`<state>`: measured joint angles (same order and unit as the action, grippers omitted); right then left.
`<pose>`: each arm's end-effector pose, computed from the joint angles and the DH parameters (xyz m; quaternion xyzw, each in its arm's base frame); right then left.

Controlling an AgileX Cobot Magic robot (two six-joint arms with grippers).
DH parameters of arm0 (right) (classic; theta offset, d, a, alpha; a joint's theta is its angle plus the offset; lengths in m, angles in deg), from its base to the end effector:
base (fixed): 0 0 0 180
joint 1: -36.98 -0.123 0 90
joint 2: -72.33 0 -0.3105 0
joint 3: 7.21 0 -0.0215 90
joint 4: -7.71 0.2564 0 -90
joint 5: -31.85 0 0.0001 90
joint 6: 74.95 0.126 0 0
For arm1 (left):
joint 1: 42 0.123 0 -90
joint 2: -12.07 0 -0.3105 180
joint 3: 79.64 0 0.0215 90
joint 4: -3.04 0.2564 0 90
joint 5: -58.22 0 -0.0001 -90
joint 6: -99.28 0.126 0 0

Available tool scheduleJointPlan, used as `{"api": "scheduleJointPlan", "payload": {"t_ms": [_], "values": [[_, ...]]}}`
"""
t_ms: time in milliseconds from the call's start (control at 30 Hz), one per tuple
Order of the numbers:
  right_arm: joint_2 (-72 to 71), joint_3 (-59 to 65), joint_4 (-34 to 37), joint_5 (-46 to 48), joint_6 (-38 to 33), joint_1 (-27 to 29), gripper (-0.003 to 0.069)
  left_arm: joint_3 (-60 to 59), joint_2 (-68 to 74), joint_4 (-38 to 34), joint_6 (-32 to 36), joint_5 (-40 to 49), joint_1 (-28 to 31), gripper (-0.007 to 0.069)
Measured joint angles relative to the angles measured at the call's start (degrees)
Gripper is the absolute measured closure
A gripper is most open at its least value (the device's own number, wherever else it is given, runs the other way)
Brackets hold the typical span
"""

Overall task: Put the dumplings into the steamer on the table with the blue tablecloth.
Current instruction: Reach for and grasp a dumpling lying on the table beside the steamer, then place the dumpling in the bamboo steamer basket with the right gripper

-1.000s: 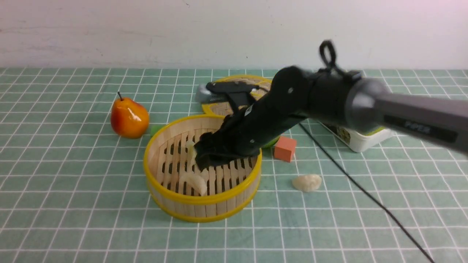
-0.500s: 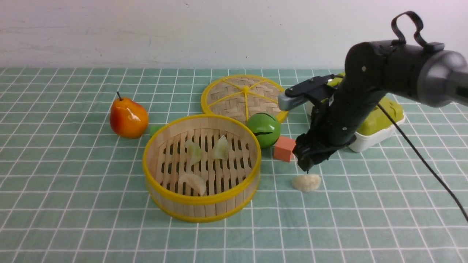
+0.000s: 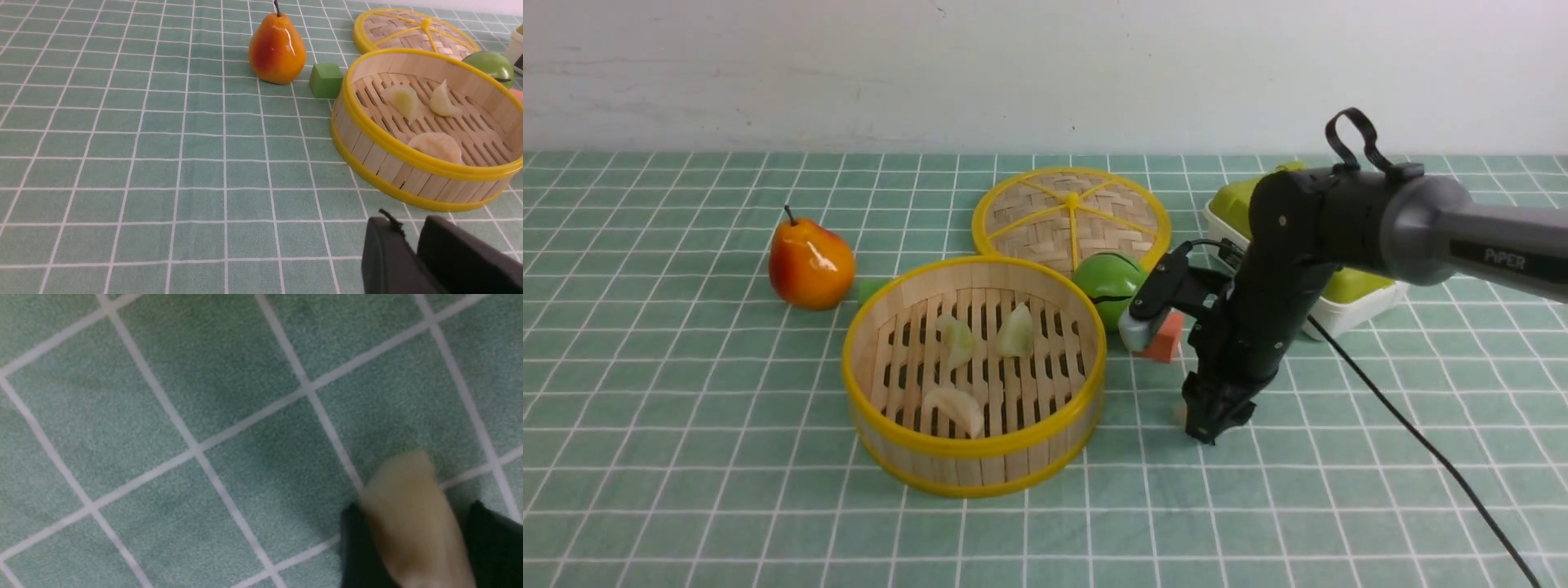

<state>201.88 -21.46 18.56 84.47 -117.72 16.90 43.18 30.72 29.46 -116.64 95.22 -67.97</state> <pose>0.4310 0.1776 0.1507 -0.4742 0.8704 0.0586 0.1186 0.0717 0.0027 0.2646 0.0053 0.8146 -0.0921 0.5727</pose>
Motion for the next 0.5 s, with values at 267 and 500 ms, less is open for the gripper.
{"api": "scheduleJointPlan", "payload": {"t_ms": [267, 500], "values": [[-1.4, -3.6, 1.0, 10.5, 12.4, 0.0, 0.0426, 0.0, 0.0, 0.0, 0.0, 0.0, 0.0, 0.0506], [-3.6, -11.5, 20.2, 8.2, 20.5, -2.0, 0.0426, 0.0, 0.0, 0.1, 0.0, 0.0, 0.0, 0.0502]]}}
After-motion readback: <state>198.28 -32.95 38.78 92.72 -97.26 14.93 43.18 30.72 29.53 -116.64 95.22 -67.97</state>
